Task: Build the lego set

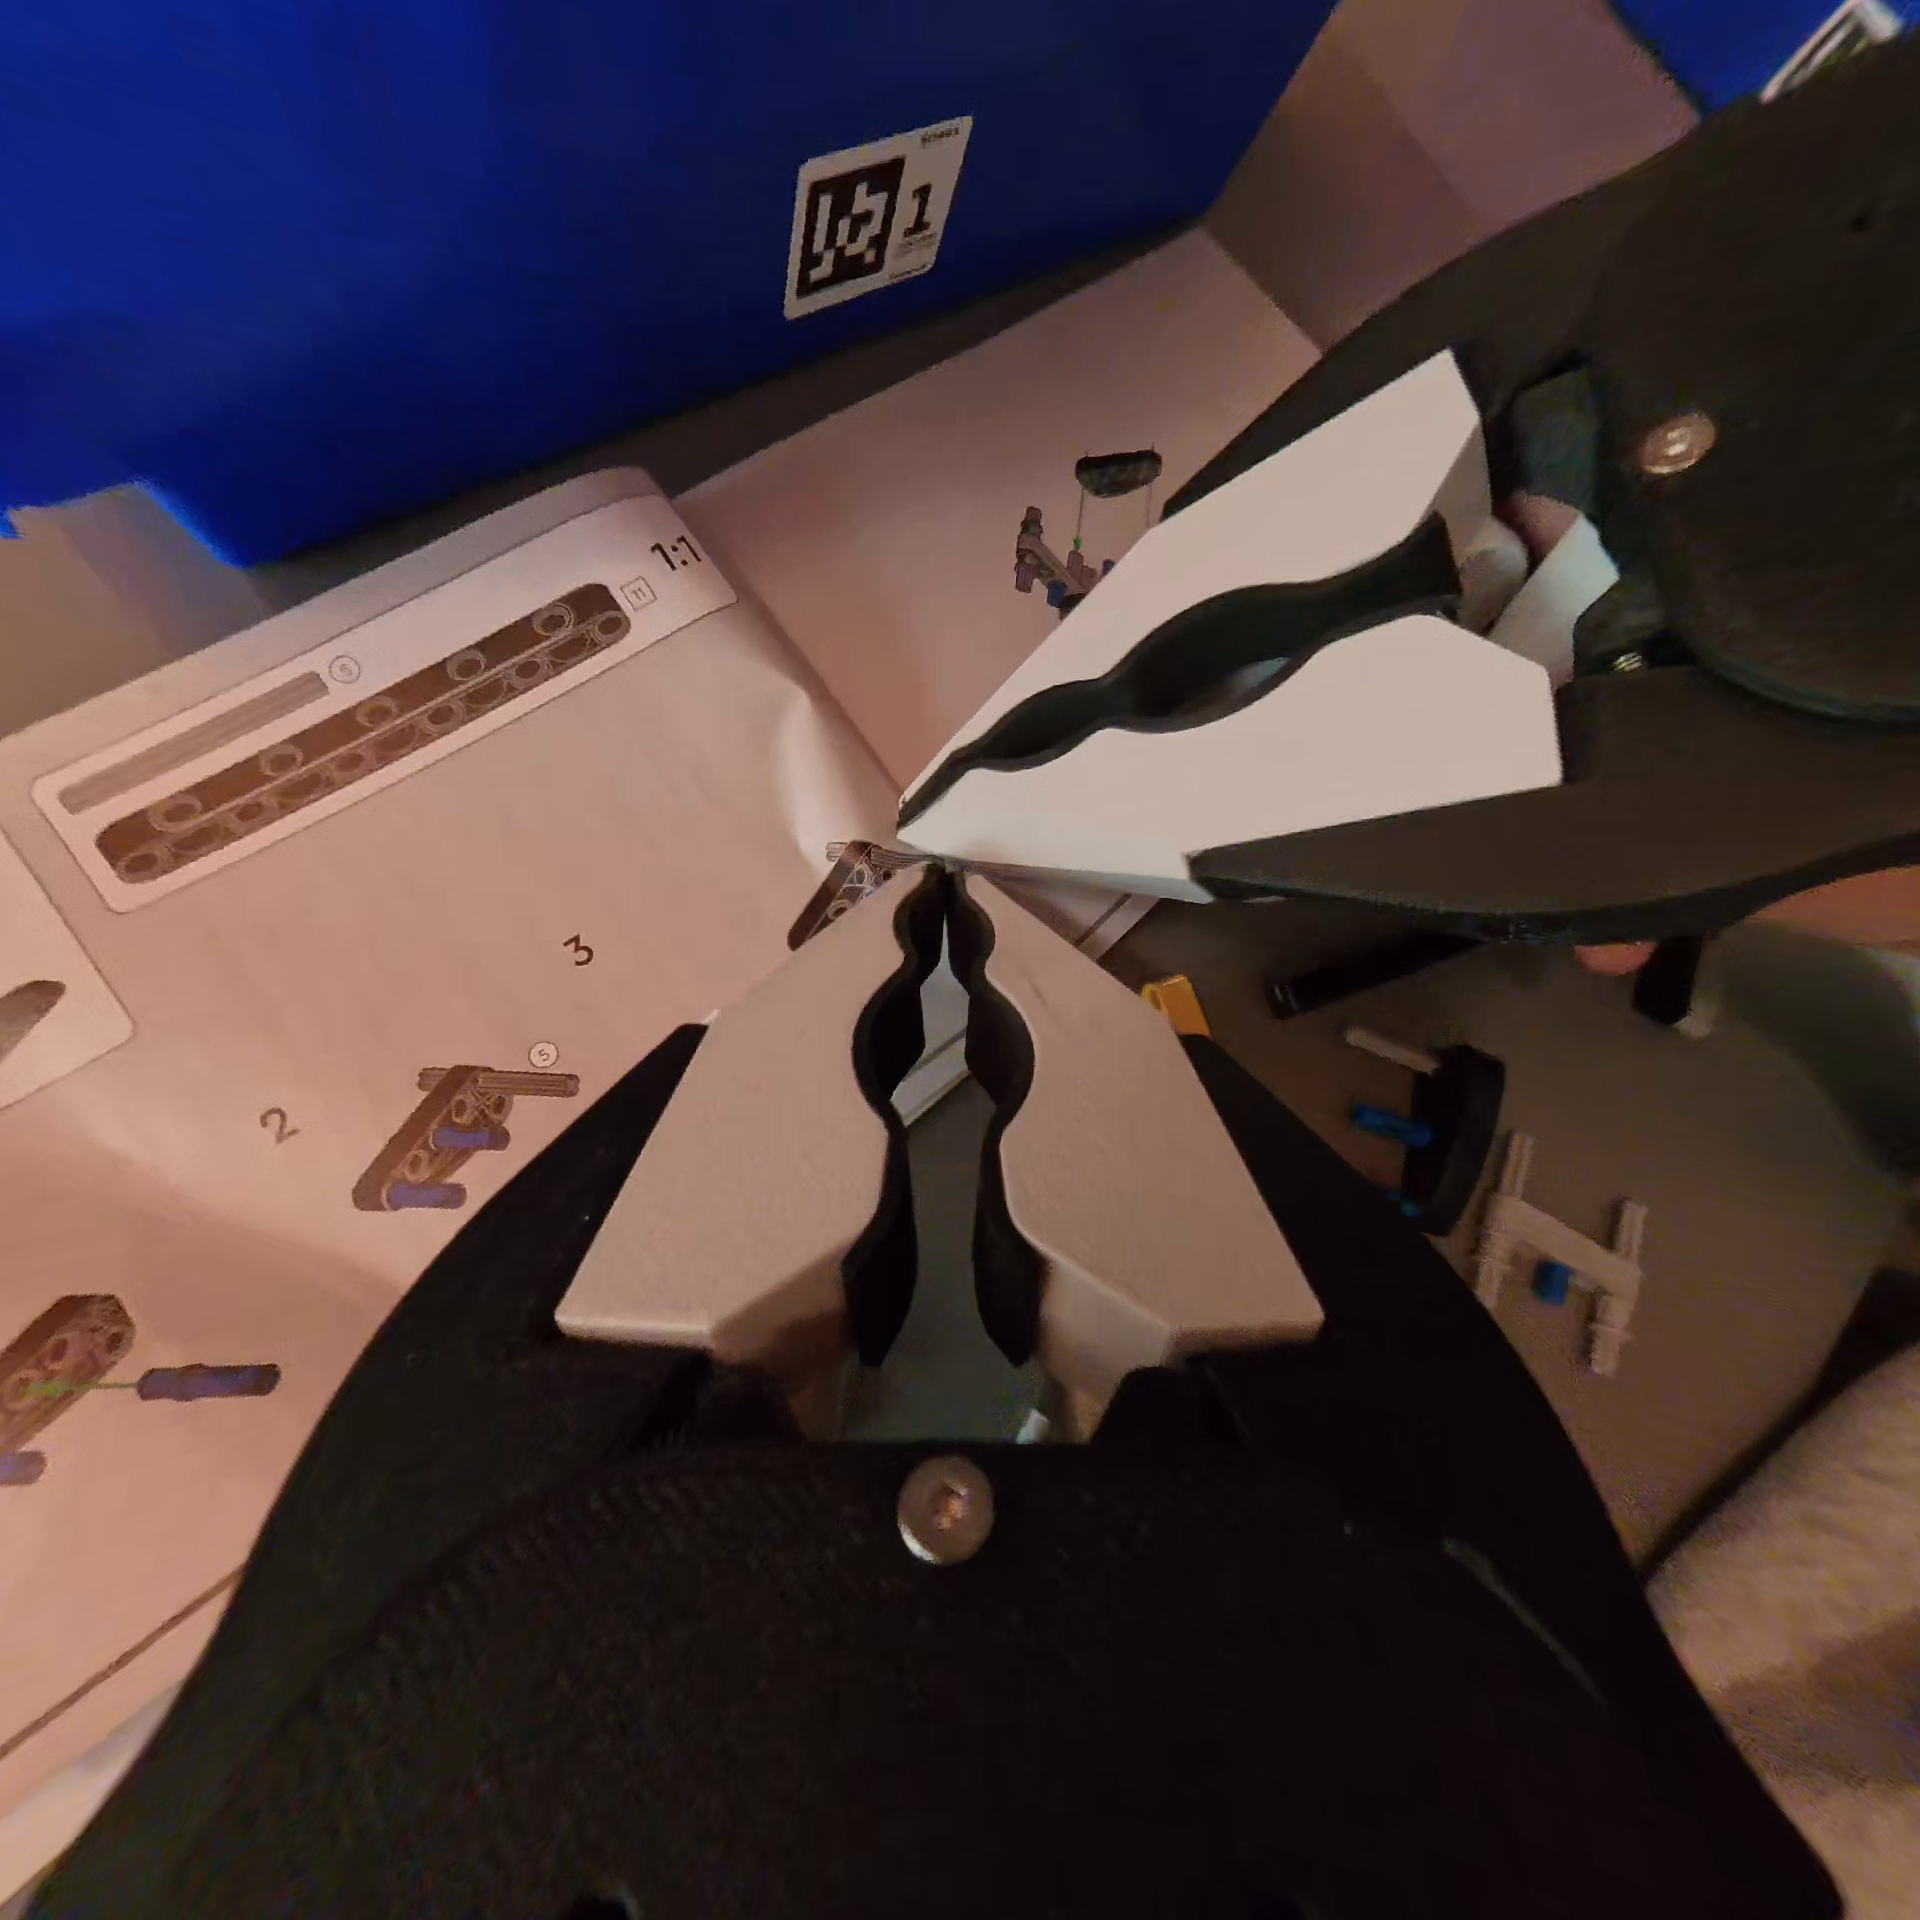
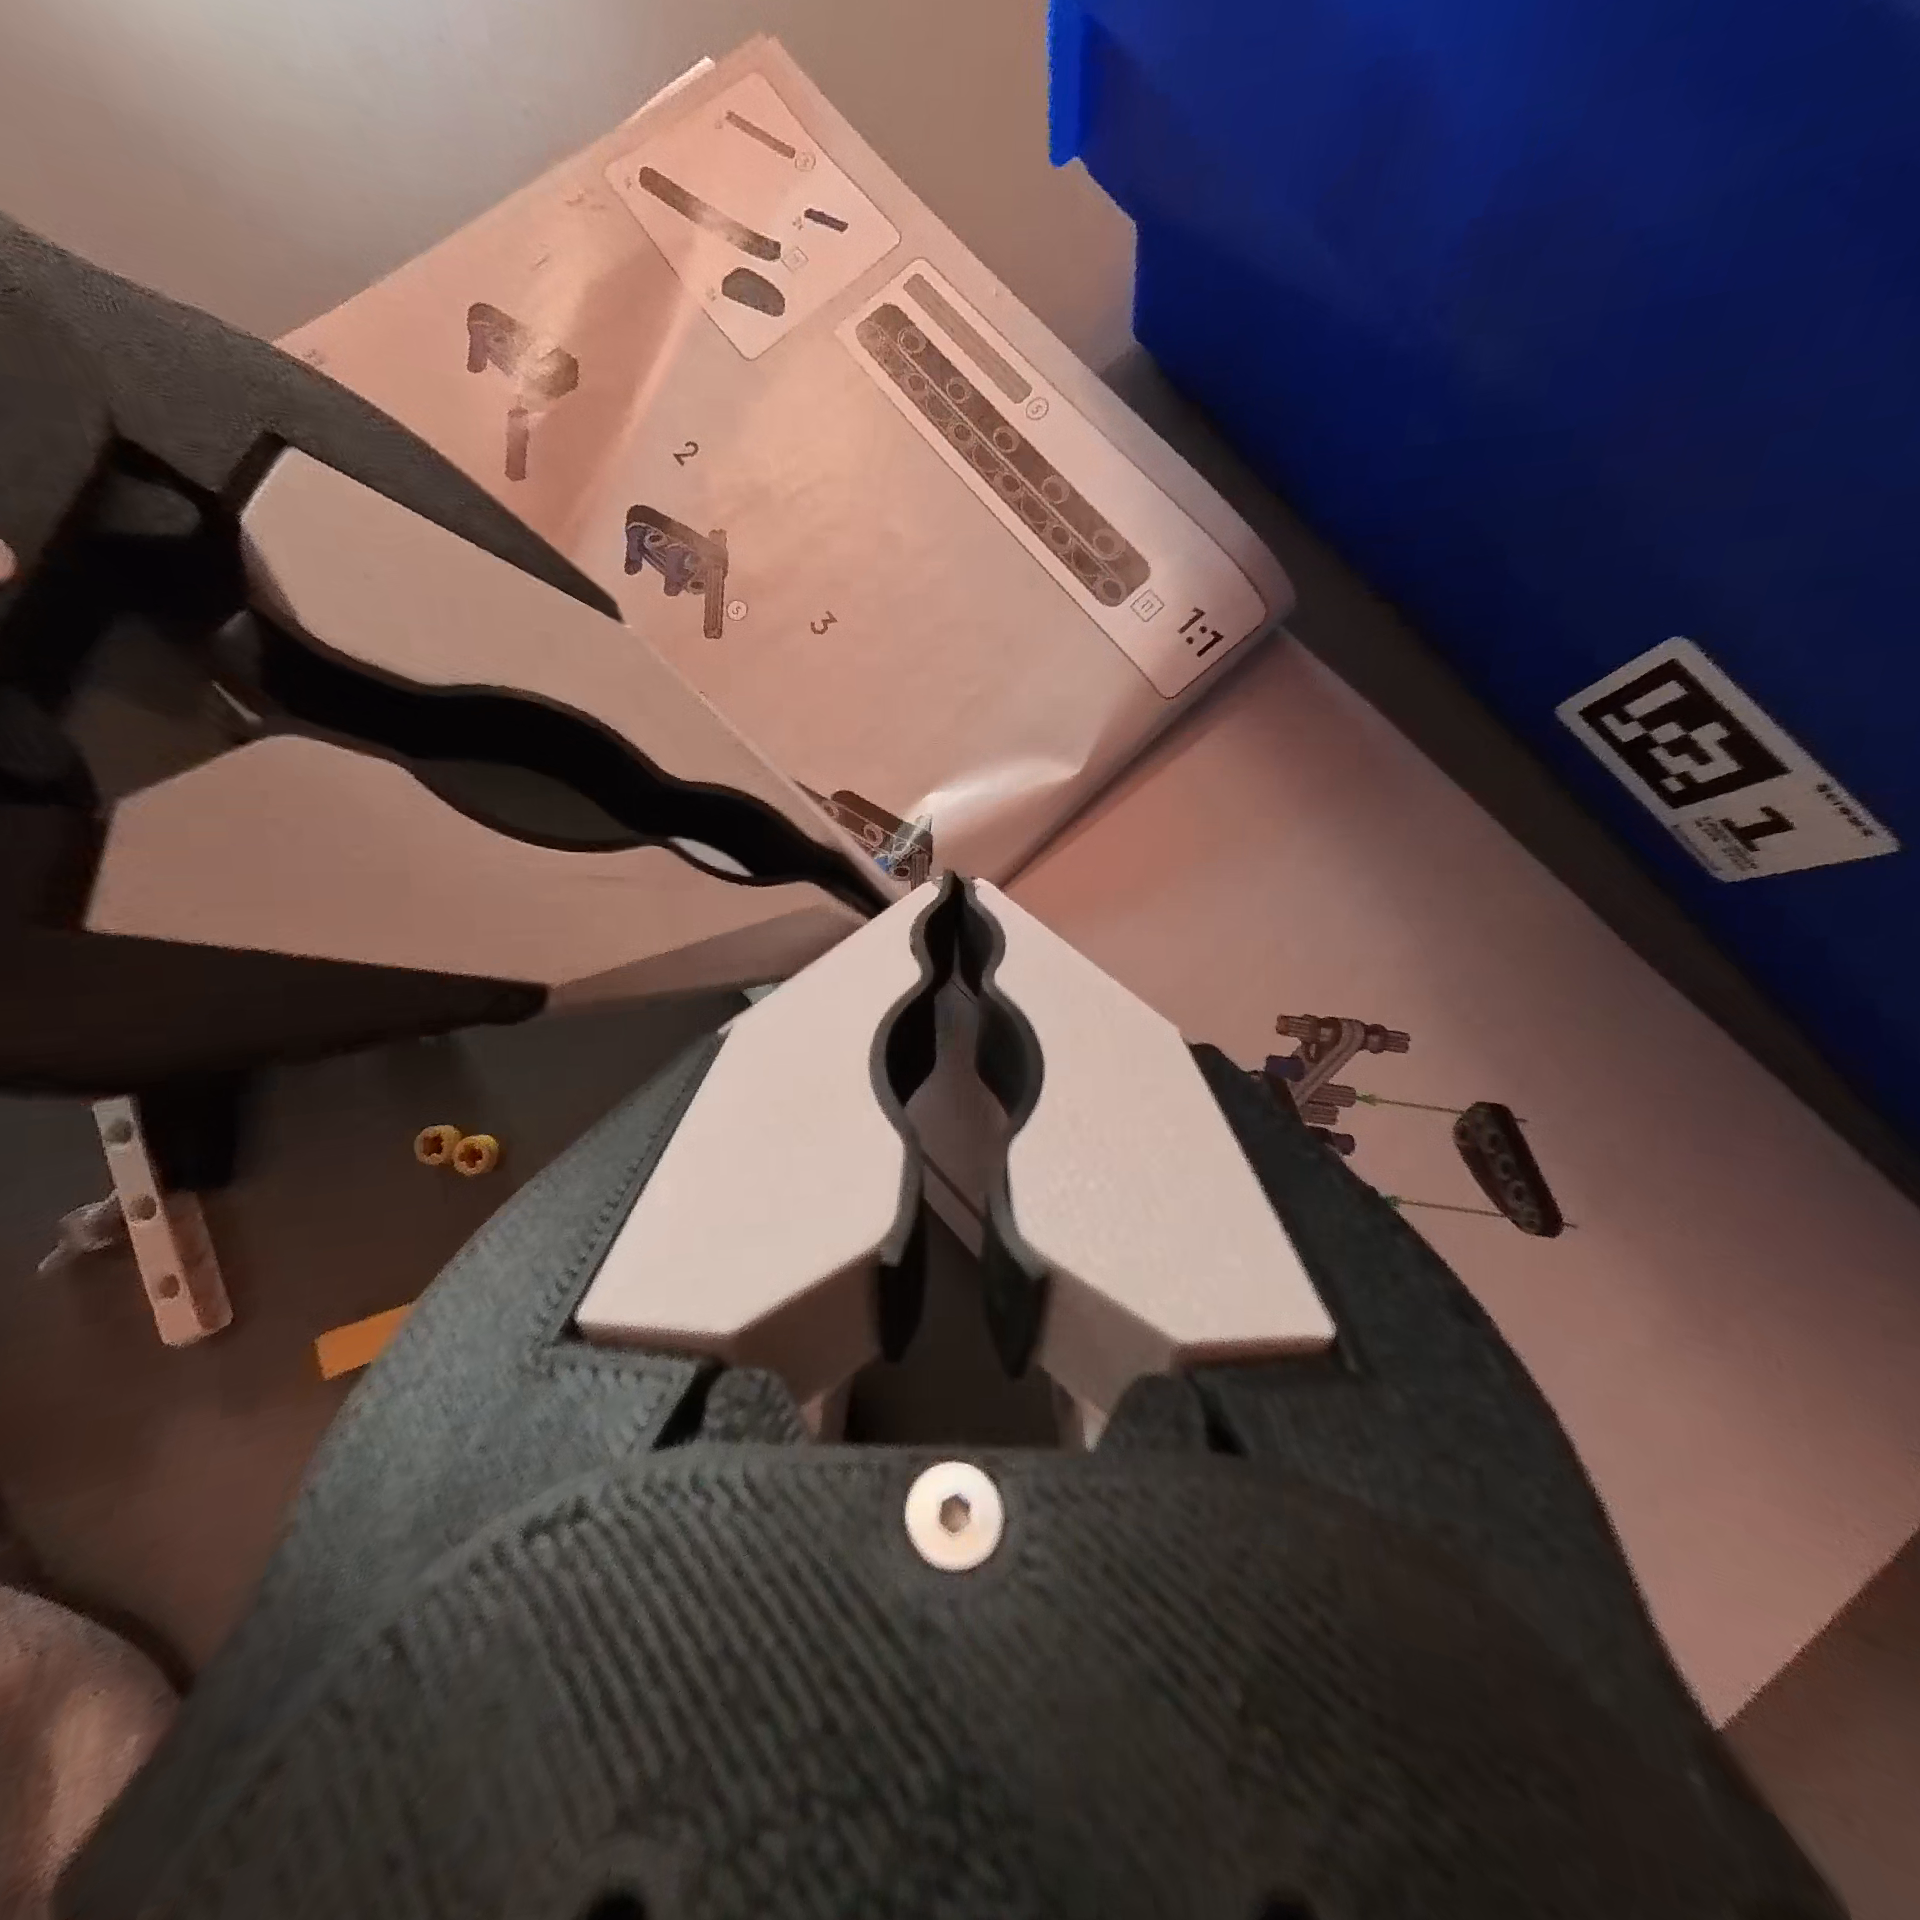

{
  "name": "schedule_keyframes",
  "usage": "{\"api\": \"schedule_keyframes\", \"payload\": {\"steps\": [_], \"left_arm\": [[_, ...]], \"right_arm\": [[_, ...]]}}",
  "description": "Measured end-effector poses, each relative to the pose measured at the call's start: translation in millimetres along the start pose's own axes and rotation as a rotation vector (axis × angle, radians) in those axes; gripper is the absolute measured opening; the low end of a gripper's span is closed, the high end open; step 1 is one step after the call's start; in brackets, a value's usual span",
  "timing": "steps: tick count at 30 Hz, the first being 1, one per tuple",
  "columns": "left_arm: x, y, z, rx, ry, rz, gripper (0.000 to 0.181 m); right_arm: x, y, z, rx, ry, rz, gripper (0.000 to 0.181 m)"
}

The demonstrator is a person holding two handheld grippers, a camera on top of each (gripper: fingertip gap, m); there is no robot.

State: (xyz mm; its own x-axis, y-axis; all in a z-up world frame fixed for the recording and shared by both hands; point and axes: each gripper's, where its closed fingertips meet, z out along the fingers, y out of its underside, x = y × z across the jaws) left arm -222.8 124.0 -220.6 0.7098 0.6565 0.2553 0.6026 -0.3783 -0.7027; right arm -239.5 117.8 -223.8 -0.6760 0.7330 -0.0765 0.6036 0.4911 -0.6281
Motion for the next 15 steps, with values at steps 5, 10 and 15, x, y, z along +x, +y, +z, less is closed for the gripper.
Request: {"api": "schedule_keyframes", "payload": {"steps": [5,10,15], "left_arm": [[-0.7,2.2,0.6,-0.015,-0.071,0.083,0.0],[-0.6,0.8,0.4,-0.012,-0.049,0.042,0.0],[-2.0,3.0,-1.1,-0.012,-0.069,0.06,0.0]], "right_arm": [[0.3,-0.7,-0.1,0.032,0.005,-0.014,0.0],[0.5,-0.7,-0.4,0.066,-0.019,0.027,0.0],[0.4,-0.8,-0.5,0.052,-0.023,0.027,0.0]]}}
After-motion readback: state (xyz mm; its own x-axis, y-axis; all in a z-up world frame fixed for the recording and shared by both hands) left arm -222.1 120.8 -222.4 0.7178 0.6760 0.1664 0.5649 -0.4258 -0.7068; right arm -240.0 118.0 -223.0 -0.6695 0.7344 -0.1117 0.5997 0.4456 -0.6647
